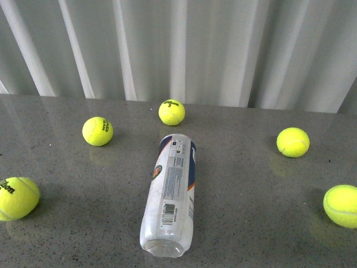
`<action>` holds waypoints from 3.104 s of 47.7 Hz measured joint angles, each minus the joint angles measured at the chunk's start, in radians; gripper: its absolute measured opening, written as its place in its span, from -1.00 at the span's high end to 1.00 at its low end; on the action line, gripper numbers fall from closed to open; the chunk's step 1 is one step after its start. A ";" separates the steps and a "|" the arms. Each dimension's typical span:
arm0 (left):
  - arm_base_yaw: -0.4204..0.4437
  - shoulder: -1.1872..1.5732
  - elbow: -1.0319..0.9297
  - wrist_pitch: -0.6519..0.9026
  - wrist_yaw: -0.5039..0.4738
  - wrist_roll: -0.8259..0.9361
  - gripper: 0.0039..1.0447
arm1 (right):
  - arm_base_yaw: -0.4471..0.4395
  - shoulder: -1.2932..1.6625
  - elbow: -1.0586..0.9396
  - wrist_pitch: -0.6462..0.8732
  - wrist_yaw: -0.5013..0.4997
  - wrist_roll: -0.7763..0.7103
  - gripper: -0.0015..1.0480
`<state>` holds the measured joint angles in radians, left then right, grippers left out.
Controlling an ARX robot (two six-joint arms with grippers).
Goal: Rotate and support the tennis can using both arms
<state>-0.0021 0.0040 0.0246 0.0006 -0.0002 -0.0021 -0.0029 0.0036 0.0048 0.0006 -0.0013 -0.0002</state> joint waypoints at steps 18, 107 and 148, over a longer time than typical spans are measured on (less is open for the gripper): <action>0.000 0.000 0.000 0.000 0.000 0.000 -0.88 | 0.000 0.000 0.000 0.000 0.000 0.000 -0.87; 0.000 -0.001 0.000 0.000 0.000 0.000 -0.88 | 0.395 1.735 0.837 0.013 -0.260 0.425 -0.87; 0.000 -0.001 0.000 0.000 0.000 0.000 -0.88 | 0.483 2.256 1.341 -0.058 -0.259 0.495 -0.87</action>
<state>-0.0021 0.0032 0.0242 0.0006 -0.0002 -0.0021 0.4797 2.2597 1.3457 -0.0570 -0.2600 0.4950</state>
